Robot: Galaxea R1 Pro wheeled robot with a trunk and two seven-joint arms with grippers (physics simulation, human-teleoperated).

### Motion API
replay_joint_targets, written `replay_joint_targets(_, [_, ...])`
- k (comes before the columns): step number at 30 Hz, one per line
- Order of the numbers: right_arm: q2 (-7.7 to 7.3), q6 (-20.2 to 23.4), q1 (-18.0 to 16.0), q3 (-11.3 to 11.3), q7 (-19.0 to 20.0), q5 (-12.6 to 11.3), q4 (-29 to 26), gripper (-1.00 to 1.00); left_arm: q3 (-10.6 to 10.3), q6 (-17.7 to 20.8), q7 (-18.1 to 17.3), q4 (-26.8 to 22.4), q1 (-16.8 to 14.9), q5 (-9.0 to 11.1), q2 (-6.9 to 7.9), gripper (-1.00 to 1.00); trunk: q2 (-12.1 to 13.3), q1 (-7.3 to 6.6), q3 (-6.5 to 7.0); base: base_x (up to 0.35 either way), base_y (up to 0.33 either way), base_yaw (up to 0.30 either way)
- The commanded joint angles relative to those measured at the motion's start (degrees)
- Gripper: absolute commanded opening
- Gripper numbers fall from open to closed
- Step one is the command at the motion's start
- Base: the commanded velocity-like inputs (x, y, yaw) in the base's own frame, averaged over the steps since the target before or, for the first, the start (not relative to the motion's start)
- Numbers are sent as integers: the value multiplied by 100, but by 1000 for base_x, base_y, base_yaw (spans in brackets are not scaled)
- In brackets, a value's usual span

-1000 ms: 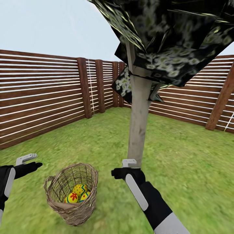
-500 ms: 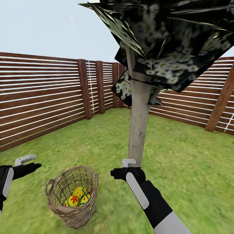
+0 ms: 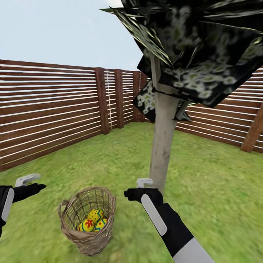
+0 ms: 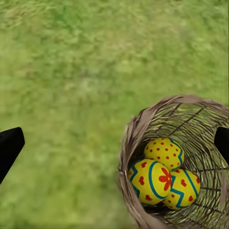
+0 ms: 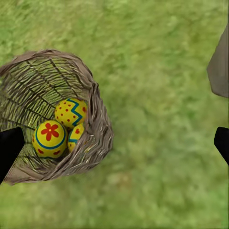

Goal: Take the three Easter eggs out of the wicker basket on the lawn in the garden, then place them on the lawn next to a single tree (choose any tree) so that all three eggs are next to the same tree and none are left in the basket.

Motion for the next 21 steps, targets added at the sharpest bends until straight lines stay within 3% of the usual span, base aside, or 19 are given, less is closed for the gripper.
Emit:
replay_joint_targets(1, [0,8,-5,9,-58,-58,-4,100,8,32,-30,-10,-4,24,0,100,-3,0,-6,81,0,283])
replay_joint_targets(10, [0,-13,-5,31,-58,-58,-3,100,5,32,-230,-30,-4,19,0,100,-3,0,-6,20,4,268])
replay_joint_targets(19, [0,-133,-4,42,-54,-62,-1,100,14,32,-238,-31,-4,17,15,100,-3,0,-6,122,204,29])
replay_joint_targets(21, [0,-137,-3,44,-54,-60,-1,100,110,32,-239,-31,-4,20,21,100,-3,0,-6,146,257,1])
